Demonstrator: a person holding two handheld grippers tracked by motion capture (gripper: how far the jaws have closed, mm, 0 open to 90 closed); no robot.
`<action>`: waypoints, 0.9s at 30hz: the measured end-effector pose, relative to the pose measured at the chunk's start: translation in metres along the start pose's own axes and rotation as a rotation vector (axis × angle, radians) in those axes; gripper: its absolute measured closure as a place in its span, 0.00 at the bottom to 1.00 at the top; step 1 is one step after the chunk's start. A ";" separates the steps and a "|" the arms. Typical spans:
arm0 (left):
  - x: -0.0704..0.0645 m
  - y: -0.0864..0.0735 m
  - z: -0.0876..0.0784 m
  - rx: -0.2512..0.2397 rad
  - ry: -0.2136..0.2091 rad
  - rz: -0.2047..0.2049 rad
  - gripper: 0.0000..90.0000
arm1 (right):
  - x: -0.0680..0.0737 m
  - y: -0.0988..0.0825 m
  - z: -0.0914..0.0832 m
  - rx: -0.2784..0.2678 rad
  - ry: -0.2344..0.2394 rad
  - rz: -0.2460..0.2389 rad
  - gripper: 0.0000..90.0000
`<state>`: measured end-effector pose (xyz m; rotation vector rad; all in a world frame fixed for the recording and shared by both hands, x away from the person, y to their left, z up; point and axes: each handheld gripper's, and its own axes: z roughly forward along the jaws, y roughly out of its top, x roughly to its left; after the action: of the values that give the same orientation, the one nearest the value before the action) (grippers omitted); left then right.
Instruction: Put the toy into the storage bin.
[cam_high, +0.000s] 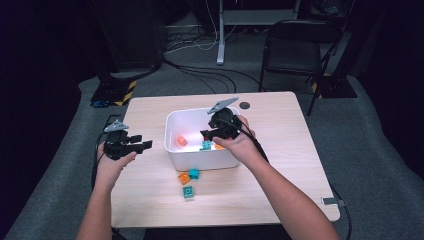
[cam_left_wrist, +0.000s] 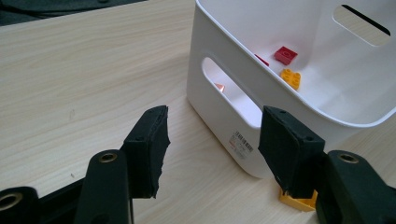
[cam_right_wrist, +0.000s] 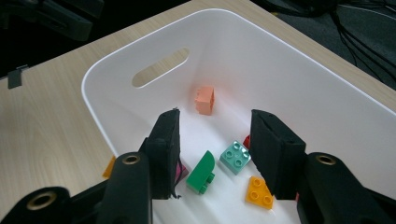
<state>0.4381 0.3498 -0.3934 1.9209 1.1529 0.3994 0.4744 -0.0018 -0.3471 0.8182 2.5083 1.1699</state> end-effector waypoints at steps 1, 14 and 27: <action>0.000 0.000 0.000 0.000 0.001 -0.002 0.47 | 0.002 -0.002 -0.003 -0.006 0.008 0.001 0.59; 0.002 0.000 -0.001 -0.008 0.002 -0.007 0.47 | 0.028 -0.017 -0.024 -0.046 0.053 -0.046 0.54; 0.004 -0.001 -0.003 -0.011 0.008 -0.014 0.47 | 0.054 -0.044 -0.017 -0.051 0.114 -0.090 0.53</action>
<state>0.4379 0.3546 -0.3928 1.9029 1.1663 0.4049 0.4063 -0.0034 -0.3689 0.6354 2.5648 1.2772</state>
